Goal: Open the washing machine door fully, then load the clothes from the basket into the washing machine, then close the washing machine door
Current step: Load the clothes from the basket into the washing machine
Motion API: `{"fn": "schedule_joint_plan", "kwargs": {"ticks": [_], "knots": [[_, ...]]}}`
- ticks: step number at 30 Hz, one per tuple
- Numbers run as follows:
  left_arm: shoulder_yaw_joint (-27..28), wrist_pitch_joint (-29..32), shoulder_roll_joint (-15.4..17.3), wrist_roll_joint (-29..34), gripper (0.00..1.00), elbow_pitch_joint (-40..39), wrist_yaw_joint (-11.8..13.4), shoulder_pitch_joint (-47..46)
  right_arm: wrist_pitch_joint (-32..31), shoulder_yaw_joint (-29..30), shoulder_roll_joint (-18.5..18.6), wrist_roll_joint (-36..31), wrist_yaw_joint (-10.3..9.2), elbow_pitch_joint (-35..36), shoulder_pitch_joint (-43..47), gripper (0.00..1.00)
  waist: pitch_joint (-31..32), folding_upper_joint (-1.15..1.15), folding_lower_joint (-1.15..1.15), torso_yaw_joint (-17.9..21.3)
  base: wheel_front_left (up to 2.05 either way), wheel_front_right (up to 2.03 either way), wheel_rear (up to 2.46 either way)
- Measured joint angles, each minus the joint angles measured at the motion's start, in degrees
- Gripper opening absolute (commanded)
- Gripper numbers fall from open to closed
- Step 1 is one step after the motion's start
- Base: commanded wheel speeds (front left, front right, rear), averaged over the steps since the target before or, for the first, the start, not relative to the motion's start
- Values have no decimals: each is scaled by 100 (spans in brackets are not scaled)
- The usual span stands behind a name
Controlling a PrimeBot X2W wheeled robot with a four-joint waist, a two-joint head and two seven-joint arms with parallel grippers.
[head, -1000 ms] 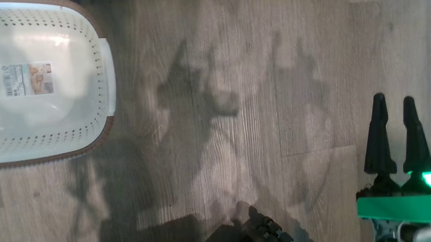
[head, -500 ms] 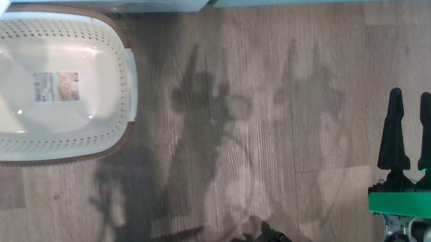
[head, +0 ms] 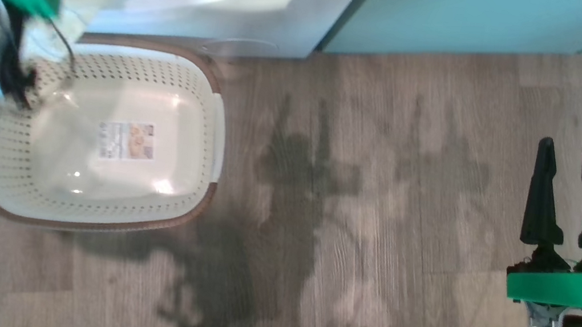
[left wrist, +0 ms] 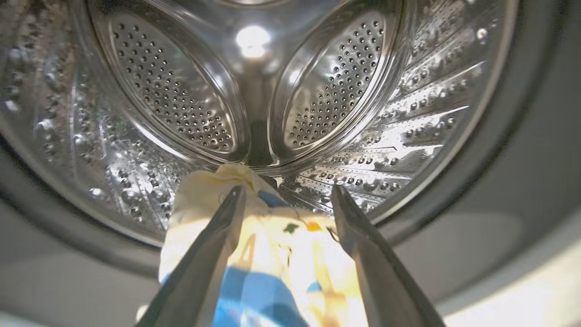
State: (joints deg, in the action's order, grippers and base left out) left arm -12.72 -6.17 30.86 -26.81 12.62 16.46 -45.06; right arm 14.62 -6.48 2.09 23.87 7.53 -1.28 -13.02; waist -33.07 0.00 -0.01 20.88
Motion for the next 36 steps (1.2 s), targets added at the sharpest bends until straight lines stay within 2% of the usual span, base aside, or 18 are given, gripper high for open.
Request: {"fn": "schedule_joint_plan", "kwargs": {"ticks": [6, 10, 15, 21, 36], "knots": [[8, -221, -142, 2, 100, -1183, 510, 1516, 0, 144, 1, -255, 0, 11, 112, 100, 304, 0, 0, -233, 0, 0, 0], [-55, -345, -286, 20, 100, -1703, 747, 2433, 0, 258, 1, -459, 0, 8, 347, 100, 523, 0, 0, -418, 0, 0, 0], [-297, -491, -519, 76, 100, -2081, 766, 3224, 0, 324, 2, -684, 0, -37, 660, 100, 833, 0, 0, -683, 0, 0, 0], [-445, -651, -748, 55, 100, -2059, 771, 3816, 0, 265, 7, -835, 0, -155, 973, 100, 1273, 0, 0, -950, 0, 0, 0], [-620, -772, -982, -1, 100, -1767, 766, 4540, 0, 48, 75, -876, 0, -377, 1430, 100, 2215, 0, 0, -1303, 0, 0, 0]]}}
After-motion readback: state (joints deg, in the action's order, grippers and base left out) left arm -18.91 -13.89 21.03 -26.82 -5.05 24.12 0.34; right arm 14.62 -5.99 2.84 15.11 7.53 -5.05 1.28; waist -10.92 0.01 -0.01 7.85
